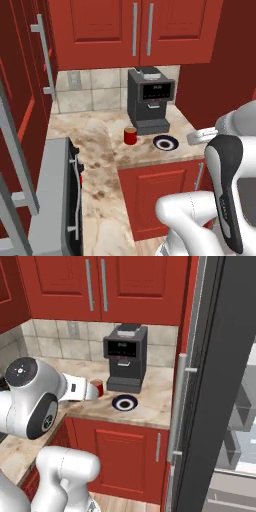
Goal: Take a sugar cube from the saucer and place it inside the coffee. Then, grab milk from the fridge and place it next to the coffee on the counter to sweeten the coffee.
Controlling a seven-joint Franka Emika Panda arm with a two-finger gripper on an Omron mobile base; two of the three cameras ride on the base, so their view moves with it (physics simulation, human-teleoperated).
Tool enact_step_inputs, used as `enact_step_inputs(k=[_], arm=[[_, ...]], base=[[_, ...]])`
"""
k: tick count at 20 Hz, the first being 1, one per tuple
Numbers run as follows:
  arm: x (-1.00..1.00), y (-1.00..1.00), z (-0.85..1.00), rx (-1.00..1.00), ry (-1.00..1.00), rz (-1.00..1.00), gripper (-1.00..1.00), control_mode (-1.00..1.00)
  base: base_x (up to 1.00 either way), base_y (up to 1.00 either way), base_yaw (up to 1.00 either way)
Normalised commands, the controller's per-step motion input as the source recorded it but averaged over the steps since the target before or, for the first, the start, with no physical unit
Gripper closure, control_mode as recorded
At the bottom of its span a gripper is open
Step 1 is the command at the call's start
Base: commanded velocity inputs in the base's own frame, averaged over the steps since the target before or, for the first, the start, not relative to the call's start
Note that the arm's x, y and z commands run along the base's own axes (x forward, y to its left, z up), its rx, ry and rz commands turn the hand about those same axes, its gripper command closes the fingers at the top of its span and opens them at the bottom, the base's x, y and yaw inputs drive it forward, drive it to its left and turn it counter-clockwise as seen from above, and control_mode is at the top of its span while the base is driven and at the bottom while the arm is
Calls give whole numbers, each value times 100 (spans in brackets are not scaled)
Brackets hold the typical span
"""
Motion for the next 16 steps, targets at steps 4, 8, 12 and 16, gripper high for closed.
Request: enact_step_inputs(k=[4, 8, 12, 16], arm=[[0, 0, 0, 0, 0, 0, -100, 100], [0, 0, 0, 0, 0, 0, -100, 100], [0, 0, 0, 0, 0, 0, -100, 100], [0, 0, 0, 0, 0, 0, -100, 100]], base=[[-100, -17, 0], [-100, -22, 0], [-100, -51, 0], [-100, -88, -1]])
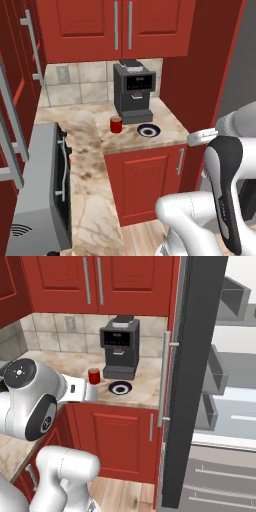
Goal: Take a sugar cube from the saucer and place it inside the coffee. Then, grab milk from the fridge and place it next to the coffee on the counter to sweeten the coffee.
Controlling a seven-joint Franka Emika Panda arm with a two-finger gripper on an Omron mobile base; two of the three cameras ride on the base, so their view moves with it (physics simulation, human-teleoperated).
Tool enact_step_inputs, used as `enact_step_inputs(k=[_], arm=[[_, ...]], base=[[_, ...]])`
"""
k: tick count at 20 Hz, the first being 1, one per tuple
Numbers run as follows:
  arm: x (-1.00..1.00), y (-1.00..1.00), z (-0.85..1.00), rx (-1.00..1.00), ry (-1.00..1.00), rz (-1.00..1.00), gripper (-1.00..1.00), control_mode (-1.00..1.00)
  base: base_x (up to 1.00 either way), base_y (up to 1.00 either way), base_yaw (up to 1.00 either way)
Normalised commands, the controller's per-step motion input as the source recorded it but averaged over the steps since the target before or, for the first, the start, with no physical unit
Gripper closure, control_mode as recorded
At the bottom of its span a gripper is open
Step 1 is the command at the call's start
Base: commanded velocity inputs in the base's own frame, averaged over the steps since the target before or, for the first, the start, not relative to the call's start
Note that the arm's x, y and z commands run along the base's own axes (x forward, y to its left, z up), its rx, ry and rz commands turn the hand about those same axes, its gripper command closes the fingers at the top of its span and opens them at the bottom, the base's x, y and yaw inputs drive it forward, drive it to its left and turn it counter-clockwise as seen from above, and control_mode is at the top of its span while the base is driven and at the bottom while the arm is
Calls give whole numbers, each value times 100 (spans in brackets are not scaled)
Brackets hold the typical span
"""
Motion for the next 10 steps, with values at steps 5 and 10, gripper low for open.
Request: enact_step_inputs(k=[5, 10], arm=[[0, 0, 0, 0, 0, 0, -100, 100], [0, 0, 0, 0, 0, 0, -100, 100]], base=[[-72, -22, 4], [-57, 4, 12]])
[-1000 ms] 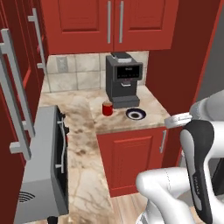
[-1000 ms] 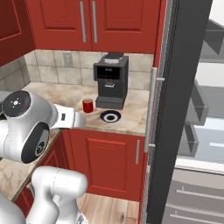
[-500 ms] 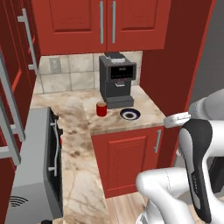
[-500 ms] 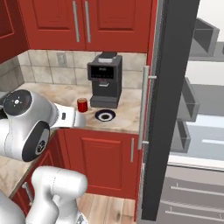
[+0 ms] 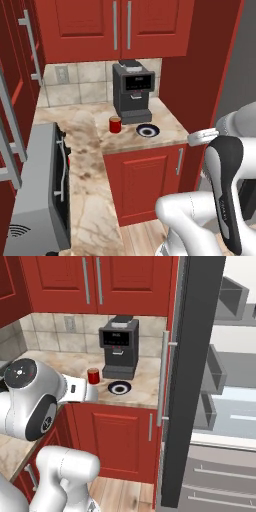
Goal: Take a sugar cube from the saucer and place it inside the coffee. Then, grab milk from the fridge and place it next to the coffee on the counter to sweeten the coffee.
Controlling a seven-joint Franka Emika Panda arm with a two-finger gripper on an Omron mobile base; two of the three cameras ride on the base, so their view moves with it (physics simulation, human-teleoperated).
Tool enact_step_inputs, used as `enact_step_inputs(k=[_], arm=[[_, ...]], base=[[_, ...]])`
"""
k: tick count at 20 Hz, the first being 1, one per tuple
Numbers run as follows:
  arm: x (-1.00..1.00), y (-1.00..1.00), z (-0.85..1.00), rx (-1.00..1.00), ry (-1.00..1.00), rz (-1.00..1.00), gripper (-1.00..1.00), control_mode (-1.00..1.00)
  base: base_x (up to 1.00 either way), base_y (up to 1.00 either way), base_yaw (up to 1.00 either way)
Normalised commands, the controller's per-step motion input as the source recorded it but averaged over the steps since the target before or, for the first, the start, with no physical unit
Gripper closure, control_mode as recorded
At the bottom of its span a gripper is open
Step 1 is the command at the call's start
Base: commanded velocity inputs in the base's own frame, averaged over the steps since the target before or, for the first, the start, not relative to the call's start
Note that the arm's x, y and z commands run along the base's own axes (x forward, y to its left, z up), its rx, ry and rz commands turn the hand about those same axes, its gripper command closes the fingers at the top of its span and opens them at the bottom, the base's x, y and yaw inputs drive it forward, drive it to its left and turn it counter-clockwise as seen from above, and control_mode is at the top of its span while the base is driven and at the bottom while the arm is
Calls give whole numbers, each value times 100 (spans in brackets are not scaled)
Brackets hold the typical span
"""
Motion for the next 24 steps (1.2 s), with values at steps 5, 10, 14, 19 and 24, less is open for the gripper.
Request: enact_step_inputs(k=[5, 10, 14, 19, 24], arm=[[0, 0, 0, 0, 0, 0, -100, 100], [0, 0, 0, 0, 0, 0, -100, 100], [0, 0, 0, 0, 0, 0, -100, 100], [0, 0, 0, 0, 0, 0, -100, 100], [0, 0, 0, 0, 0, 0, -100, 100]], base=[[-75, 13, 4], [-100, 21, 0], [-100, 39, 0], [-100, 86, -13], [-100, 72, -47]])
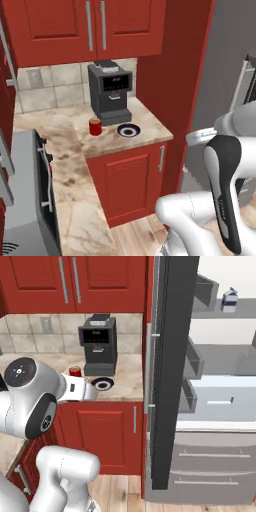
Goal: Take a sugar cube from the saucer and place it inside the coffee. Then, grab milk from the fridge and place it next to the coffee on the counter to sweeten the coffee.
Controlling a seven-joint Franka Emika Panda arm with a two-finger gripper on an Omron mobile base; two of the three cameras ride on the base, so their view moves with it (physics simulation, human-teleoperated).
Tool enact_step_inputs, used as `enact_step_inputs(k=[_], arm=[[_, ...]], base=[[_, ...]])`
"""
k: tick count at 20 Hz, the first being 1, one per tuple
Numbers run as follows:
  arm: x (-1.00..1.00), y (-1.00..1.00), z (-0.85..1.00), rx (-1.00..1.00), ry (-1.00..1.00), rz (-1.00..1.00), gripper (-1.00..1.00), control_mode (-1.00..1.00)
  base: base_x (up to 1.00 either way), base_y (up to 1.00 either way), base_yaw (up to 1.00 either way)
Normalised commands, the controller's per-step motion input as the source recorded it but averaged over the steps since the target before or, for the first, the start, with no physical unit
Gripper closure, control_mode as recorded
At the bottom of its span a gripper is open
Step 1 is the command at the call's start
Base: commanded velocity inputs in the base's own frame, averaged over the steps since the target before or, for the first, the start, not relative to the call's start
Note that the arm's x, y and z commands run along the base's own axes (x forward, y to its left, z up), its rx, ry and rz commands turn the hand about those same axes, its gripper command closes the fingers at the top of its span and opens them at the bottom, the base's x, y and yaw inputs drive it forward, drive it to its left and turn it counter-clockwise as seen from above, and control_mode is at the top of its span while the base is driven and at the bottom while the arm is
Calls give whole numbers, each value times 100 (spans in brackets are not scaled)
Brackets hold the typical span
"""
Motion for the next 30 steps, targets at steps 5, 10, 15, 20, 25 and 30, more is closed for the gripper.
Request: enact_step_inputs(k=[5, 10, 15, 20, 25, 30], arm=[[0, 0, 0, 0, 0, 0, -100, 100], [0, 0, 0, 0, 0, 0, -100, 100], [0, 0, 0, 0, 0, 0, -100, 100], [0, 0, 0, 0, 0, 0, -100, 100], [0, 0, 0, 0, 0, 0, -100, 100], [0, 0, 0, 0, 0, 0, -100, 100]], base=[[-100, 54, -62], [-100, 56, -59], [-100, 40, -68], [-60, -5, -77], [18, -70, -61], [98, -45, -22]])
